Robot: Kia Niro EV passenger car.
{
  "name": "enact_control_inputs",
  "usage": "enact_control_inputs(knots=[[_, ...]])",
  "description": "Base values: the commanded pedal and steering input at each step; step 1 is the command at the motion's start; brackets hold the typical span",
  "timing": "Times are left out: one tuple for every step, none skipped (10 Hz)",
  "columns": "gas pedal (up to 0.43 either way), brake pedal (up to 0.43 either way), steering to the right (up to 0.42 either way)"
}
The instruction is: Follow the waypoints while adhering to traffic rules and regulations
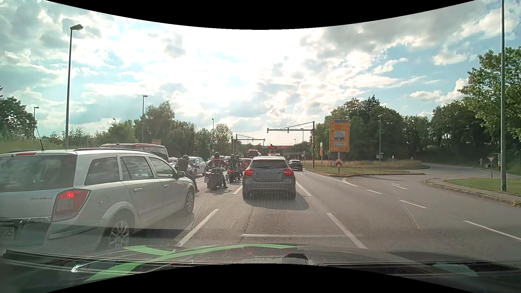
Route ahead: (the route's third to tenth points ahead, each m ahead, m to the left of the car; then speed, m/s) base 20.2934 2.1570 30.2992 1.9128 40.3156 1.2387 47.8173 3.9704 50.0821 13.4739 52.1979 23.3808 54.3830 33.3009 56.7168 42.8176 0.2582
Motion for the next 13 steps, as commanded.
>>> enact_control_inputs(knots=[[0.000, 0.000, -0.008], [0.000, 0.000, -0.008], [0.000, 0.000, -0.008], [0.000, 0.000, -0.008], [0.000, 0.000, -0.008], [0.000, 0.000, -0.008], [0.039, 0.000, -0.008], [0.098, 0.000, -0.008], [0.098, 0.000, -0.008], [0.098, 0.000, -0.008], [0.098, 0.000, -0.008], [0.098, 0.000, -0.008], [0.110, 0.000, -0.008]])
